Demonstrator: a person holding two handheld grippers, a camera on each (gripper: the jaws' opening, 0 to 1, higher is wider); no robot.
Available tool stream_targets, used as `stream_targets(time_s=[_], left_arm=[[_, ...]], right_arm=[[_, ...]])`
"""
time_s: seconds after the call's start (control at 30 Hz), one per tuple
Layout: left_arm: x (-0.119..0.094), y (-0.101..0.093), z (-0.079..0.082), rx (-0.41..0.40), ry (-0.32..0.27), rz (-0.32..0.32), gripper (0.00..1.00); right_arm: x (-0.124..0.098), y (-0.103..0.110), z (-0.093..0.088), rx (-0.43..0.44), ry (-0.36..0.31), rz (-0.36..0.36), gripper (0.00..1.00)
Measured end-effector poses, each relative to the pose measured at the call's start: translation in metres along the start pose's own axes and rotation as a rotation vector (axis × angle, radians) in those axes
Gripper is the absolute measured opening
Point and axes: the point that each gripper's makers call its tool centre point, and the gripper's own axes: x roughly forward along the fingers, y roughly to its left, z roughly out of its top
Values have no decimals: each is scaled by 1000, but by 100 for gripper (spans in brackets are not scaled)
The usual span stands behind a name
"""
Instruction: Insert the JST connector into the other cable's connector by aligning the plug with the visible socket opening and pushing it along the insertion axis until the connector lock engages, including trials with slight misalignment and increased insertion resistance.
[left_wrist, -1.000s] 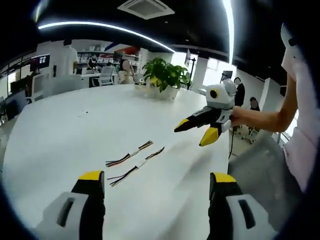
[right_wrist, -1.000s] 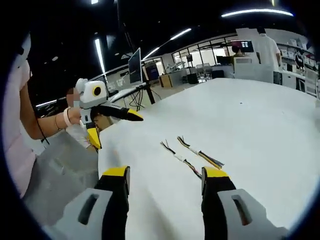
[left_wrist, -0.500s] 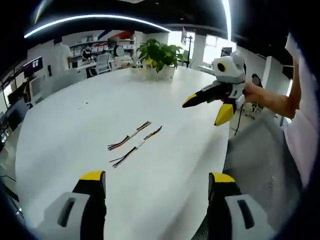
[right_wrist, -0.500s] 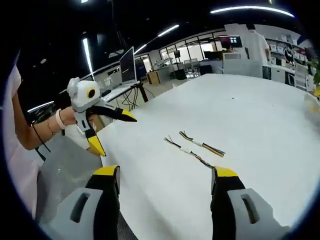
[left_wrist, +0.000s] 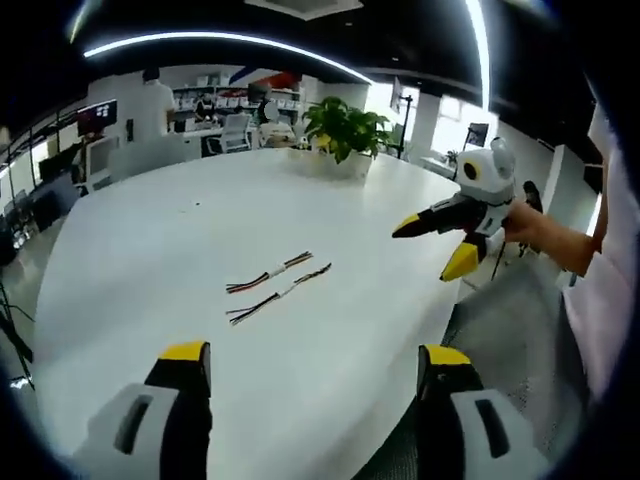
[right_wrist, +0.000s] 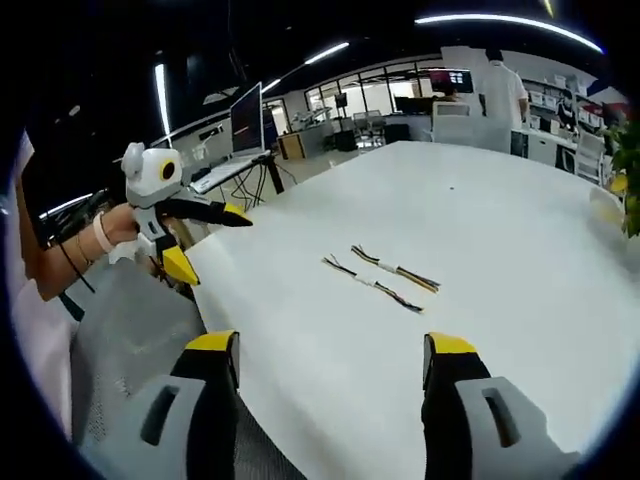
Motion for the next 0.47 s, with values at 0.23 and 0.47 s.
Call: stream_targets(time_s=[0.23,0.47], left_arm=[[-7,-2,-12,-54,-9,38,77],[-9,-11,-19,-93,-19,45,76]], right_arm=[[-1,17,-8,6,21,10,70],[-3,25,-22,8,48,7,72]])
